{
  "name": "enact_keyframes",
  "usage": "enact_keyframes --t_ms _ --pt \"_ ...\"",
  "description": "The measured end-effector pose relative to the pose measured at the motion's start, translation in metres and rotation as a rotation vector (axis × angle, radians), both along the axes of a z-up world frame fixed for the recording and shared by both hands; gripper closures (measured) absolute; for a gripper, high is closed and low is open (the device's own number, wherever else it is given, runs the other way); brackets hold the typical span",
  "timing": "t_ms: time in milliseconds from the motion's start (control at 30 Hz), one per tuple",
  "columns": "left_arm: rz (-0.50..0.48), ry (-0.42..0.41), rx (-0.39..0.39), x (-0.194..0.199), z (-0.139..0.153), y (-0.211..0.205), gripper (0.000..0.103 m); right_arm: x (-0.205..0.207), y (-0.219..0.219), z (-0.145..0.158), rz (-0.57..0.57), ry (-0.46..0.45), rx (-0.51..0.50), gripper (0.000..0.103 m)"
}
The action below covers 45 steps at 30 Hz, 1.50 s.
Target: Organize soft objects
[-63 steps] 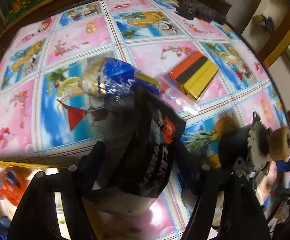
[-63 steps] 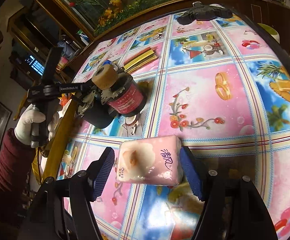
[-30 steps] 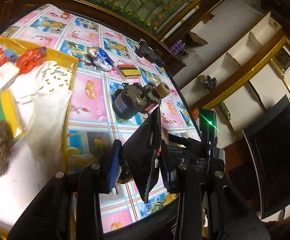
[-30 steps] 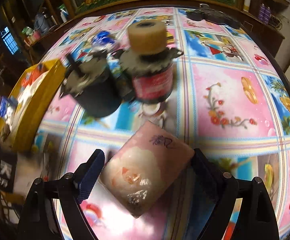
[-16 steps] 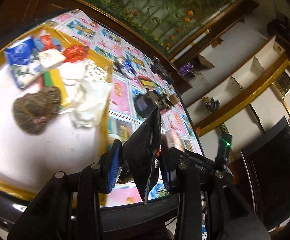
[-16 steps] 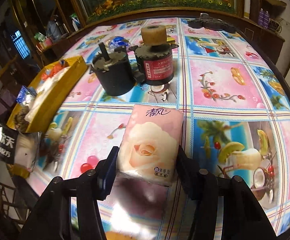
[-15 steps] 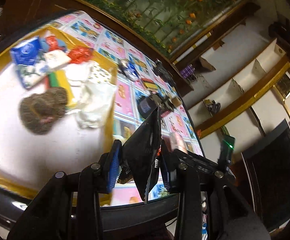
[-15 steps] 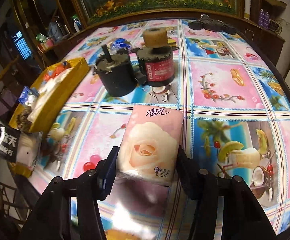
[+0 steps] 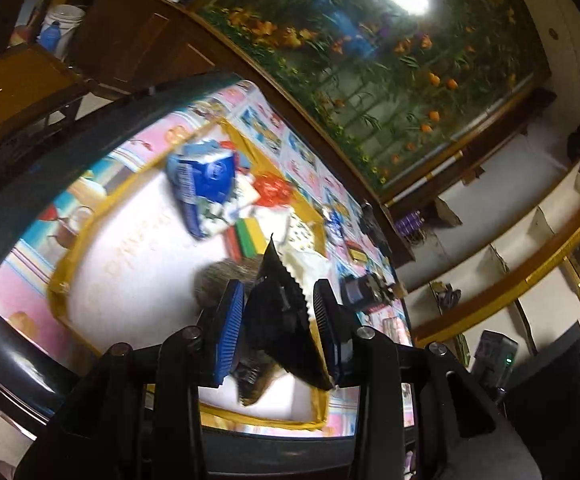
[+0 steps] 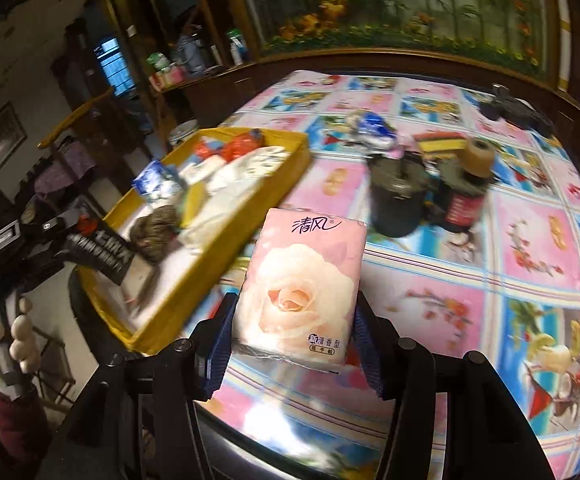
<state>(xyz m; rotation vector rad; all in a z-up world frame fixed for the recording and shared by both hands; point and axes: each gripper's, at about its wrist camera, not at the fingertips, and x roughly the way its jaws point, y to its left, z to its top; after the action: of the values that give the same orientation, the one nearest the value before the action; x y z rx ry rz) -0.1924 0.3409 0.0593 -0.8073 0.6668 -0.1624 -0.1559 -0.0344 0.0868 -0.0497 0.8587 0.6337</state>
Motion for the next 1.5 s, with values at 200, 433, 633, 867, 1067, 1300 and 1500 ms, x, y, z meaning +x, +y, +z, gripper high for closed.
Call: enact_keyframes --t_ms 200,433,633,867,1067,1300,1500 --pt "0.101 0.123 0.131 0.012 -0.023 0.007 0.069 0.004 0.072 -0.001 0.145 0.017 -0.042 0.049" --pt "0.150 0.032 0.179 -0.001 -0.006 0.020 0.049 0.011 0.159 -0.023 0.343 0.075 -0.161 0.049" --pt "0.195 -0.018 0.201 -0.017 0.006 0.031 0.036 0.043 0.197 -0.038 0.330 0.096 -0.219 0.049" --pt "0.178 0.009 0.198 -0.016 0.004 0.029 0.036 0.050 0.207 -0.045 0.278 0.099 -0.189 0.035" --pt "0.138 0.028 0.217 -0.016 0.008 0.011 0.036 0.014 0.183 -0.023 0.248 -0.081 -0.233 0.018" --pt "0.091 0.051 0.256 -0.018 0.016 -0.020 0.036 -0.020 0.140 -0.016 0.164 -0.192 -0.276 0.013" --pt "0.045 0.049 0.299 -0.019 0.026 -0.052 0.036 -0.021 0.094 -0.008 0.074 -0.187 -0.250 0.013"
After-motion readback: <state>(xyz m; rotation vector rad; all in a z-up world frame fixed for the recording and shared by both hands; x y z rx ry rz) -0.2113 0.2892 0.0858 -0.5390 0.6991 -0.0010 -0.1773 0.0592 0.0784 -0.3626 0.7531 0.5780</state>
